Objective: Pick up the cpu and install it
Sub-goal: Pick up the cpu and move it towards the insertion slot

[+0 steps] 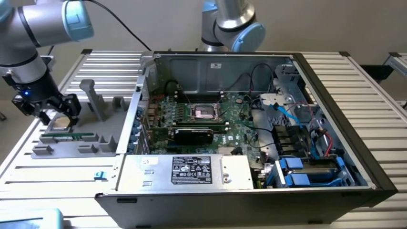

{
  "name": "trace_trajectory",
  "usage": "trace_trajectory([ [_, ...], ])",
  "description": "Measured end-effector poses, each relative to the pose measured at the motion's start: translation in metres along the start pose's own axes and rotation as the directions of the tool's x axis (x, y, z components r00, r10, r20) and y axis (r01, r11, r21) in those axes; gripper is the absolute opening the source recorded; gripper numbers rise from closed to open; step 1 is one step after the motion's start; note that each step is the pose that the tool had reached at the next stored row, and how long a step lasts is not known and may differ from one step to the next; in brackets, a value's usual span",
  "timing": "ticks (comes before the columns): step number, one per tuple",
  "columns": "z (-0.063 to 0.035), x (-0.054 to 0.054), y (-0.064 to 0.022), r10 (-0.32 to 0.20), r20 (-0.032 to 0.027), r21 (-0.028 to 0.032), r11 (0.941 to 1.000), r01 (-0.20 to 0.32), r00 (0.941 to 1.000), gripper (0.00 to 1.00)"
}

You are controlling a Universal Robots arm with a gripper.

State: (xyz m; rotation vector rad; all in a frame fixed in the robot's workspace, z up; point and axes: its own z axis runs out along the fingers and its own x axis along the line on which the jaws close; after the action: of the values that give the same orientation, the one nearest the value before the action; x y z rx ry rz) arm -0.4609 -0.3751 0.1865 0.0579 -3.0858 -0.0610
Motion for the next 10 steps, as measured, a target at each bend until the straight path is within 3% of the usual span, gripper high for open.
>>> trace_trajectory([
  [2,0.0002,0.0,0.0,0.001,-0.0044,-0.0002,1.0,-0.001,1.0,0.78],
  [10,0.0006,-0.0001,0.0,0.002,-0.0046,0.0027,1.0,-0.002,1.0,0.76],
])
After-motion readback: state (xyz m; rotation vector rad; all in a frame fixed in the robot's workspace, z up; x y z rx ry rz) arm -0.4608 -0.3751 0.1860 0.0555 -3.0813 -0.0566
